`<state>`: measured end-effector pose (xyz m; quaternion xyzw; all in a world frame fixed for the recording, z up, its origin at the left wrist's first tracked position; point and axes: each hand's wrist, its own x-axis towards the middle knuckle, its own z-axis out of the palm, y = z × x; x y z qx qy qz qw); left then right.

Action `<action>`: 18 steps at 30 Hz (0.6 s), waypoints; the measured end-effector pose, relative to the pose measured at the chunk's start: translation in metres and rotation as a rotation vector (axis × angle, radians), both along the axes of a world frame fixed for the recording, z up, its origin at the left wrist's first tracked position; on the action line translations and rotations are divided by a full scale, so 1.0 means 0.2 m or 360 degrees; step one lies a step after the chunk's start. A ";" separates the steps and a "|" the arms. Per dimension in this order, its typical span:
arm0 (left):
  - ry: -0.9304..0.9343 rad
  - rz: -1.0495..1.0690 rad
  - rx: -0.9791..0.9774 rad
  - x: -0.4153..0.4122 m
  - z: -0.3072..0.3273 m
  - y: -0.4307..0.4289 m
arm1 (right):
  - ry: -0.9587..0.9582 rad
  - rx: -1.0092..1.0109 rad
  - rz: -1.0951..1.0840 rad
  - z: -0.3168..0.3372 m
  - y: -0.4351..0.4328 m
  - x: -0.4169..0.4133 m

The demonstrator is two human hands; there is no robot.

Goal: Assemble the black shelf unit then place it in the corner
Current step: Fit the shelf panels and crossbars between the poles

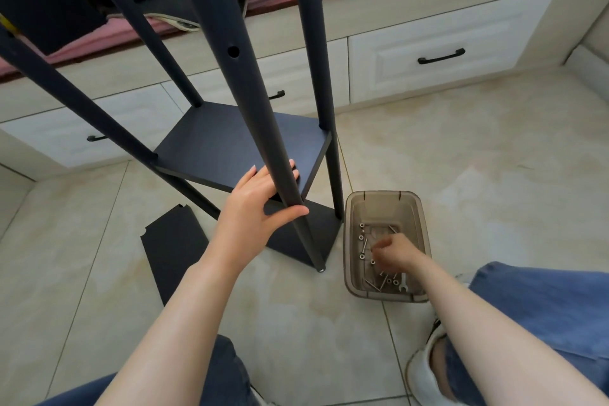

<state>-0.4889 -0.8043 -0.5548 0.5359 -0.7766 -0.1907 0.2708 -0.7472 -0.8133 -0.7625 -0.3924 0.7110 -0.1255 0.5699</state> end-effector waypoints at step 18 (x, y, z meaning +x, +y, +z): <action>0.0012 -0.0028 -0.0050 0.00 -0.03 -0.02 | 0.0733 -0.0280 0.0797 -0.27 -0.04 0.11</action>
